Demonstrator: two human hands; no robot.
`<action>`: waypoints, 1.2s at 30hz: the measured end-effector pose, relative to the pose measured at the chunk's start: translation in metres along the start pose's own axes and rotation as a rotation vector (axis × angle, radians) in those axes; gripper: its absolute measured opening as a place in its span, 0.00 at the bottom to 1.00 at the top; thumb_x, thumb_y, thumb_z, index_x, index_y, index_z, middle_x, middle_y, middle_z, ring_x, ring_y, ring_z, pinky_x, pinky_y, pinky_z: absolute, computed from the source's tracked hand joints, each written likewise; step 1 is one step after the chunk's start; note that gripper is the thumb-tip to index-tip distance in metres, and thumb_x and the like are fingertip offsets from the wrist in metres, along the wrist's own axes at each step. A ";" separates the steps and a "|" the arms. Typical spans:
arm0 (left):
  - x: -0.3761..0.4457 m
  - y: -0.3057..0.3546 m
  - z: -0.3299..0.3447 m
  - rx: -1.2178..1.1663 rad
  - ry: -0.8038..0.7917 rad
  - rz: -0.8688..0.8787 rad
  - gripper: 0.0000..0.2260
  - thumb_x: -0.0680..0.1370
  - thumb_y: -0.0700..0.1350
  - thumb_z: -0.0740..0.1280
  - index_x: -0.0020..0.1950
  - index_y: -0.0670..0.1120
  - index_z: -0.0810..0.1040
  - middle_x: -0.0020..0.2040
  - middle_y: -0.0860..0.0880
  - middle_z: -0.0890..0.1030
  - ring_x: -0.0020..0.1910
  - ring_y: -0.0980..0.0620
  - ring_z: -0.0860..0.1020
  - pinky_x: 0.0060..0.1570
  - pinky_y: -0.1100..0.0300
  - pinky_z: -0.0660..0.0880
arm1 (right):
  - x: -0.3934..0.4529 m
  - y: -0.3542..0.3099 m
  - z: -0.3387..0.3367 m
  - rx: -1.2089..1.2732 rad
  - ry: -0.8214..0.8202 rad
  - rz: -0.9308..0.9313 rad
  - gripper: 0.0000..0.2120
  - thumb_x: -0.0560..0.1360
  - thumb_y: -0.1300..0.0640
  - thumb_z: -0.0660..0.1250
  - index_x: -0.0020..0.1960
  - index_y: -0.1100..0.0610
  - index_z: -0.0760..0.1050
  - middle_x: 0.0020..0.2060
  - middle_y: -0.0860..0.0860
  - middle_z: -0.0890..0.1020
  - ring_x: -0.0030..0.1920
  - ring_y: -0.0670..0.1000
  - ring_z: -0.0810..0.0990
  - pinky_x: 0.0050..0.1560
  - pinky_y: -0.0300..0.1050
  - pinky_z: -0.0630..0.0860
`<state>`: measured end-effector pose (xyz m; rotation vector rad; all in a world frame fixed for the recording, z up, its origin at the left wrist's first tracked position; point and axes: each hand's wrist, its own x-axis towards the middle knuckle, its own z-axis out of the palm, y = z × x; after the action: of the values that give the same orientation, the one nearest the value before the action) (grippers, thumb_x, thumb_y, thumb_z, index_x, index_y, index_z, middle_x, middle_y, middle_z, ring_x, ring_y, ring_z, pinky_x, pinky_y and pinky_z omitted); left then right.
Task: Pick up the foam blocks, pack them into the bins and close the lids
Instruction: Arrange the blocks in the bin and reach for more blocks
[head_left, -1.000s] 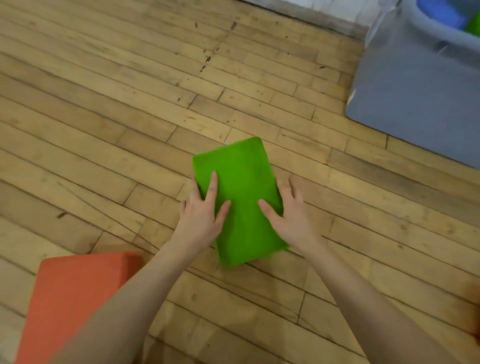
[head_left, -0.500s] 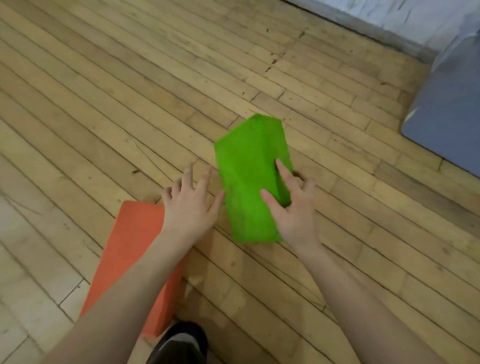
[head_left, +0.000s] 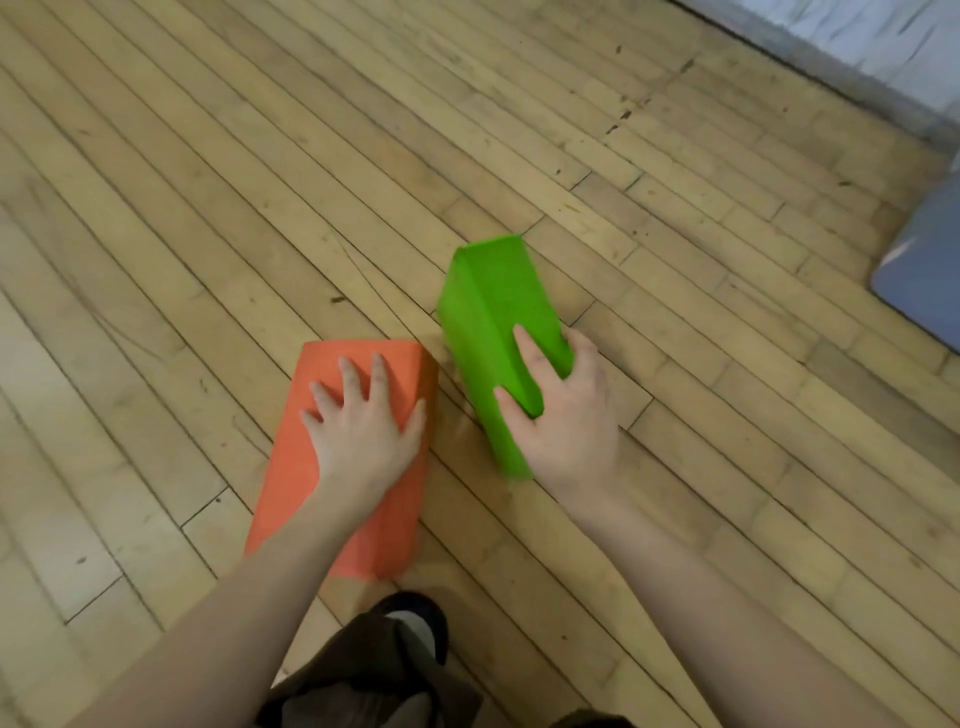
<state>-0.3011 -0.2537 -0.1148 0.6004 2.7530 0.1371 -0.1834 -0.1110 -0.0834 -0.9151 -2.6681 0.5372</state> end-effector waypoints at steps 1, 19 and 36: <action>0.004 0.002 -0.005 -0.061 0.022 -0.001 0.33 0.77 0.63 0.54 0.77 0.49 0.51 0.77 0.42 0.54 0.72 0.33 0.55 0.67 0.38 0.59 | 0.000 0.001 0.000 -0.004 0.002 -0.005 0.28 0.73 0.44 0.66 0.71 0.46 0.65 0.65 0.61 0.68 0.60 0.61 0.72 0.55 0.56 0.74; 0.039 0.076 -0.050 -0.010 0.236 0.500 0.19 0.80 0.56 0.55 0.70 0.54 0.69 0.70 0.44 0.69 0.59 0.40 0.74 0.49 0.48 0.75 | -0.002 0.038 -0.023 -0.035 -0.039 0.192 0.28 0.75 0.41 0.61 0.73 0.41 0.60 0.70 0.59 0.61 0.62 0.61 0.71 0.48 0.54 0.78; 0.027 0.154 -0.083 -0.275 0.307 0.506 0.30 0.71 0.57 0.67 0.72 0.55 0.64 0.71 0.44 0.62 0.65 0.41 0.66 0.52 0.46 0.72 | 0.024 0.068 -0.077 0.064 0.217 0.314 0.26 0.74 0.41 0.64 0.71 0.41 0.65 0.73 0.53 0.61 0.68 0.54 0.68 0.53 0.47 0.74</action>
<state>-0.2916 -0.1051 -0.0195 1.2698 2.7195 0.7649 -0.1377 -0.0265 -0.0403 -1.3025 -2.3157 0.5502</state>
